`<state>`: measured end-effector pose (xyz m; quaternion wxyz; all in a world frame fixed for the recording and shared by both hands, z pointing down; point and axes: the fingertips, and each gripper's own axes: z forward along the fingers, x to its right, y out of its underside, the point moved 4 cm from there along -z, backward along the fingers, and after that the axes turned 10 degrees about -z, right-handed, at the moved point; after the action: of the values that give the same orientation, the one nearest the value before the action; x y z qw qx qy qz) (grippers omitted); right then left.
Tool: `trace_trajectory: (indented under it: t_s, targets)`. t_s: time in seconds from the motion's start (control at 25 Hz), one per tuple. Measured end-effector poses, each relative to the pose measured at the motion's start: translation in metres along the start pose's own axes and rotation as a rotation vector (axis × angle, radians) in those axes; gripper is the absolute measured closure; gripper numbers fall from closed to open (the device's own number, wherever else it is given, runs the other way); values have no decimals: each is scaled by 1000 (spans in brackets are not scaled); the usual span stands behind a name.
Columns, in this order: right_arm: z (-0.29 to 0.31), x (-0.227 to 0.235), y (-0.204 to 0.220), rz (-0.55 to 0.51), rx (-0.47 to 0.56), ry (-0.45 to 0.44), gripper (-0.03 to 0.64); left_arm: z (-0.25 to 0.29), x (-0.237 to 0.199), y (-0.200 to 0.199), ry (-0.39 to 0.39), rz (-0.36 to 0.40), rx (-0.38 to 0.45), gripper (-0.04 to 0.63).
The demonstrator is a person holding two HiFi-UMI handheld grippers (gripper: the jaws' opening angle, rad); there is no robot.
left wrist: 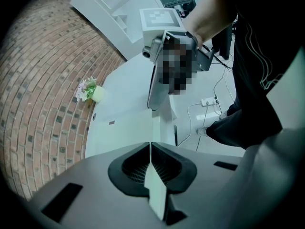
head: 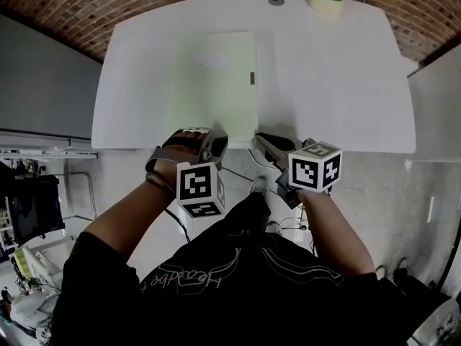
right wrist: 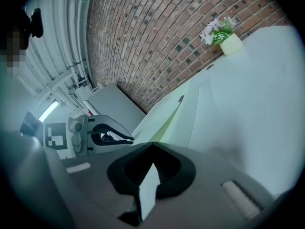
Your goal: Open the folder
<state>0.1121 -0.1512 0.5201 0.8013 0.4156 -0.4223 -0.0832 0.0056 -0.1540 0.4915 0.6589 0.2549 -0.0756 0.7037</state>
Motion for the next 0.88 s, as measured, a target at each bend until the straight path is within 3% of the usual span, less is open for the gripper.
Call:
trace_trajectory:
  t_s: [0.6,0.88]
  targets:
    - [11,4,3,-93,-88,67,615,-6,-3,-1,-1,-20,16,581]
    - [11,8,2,-85,-141,96,615,-8,-6,-1,-7,-50,31,584]
